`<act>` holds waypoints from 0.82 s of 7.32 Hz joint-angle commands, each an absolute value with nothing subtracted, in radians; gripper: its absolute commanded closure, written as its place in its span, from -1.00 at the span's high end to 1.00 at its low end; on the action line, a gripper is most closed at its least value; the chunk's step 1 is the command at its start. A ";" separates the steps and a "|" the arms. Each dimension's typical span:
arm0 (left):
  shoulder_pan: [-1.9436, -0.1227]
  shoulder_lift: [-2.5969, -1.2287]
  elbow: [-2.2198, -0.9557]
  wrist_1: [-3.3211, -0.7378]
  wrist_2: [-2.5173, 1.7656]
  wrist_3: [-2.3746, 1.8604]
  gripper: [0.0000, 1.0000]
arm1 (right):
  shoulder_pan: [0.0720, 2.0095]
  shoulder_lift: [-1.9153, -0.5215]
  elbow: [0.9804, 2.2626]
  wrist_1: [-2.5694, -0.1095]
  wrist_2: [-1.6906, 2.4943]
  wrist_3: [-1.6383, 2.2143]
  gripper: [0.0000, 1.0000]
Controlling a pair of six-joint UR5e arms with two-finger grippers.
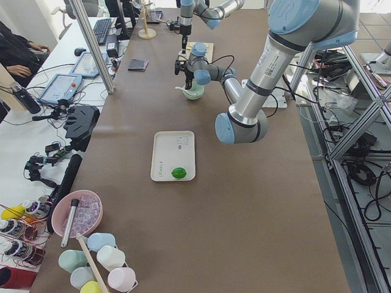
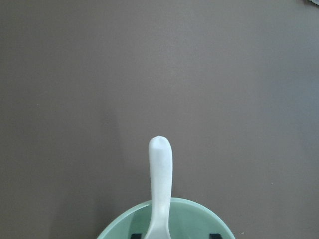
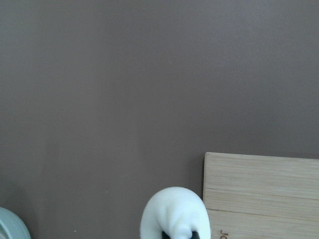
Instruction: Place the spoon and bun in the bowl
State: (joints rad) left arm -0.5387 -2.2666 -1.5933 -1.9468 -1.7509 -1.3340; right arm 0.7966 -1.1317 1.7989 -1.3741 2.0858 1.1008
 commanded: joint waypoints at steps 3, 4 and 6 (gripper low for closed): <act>-0.834 -2.099 -1.690 -1.876 -1.907 -0.944 0.97 | 0.740 -1.019 1.806 -1.376 2.065 1.212 -1.00; -0.912 -2.007 -1.721 -1.878 -1.910 -0.751 0.97 | 0.692 -0.984 1.799 -1.376 2.018 1.253 -1.00; -1.052 -1.907 -1.717 -1.878 -1.916 -0.496 0.97 | 0.577 -0.919 1.781 -1.374 1.898 1.297 -1.00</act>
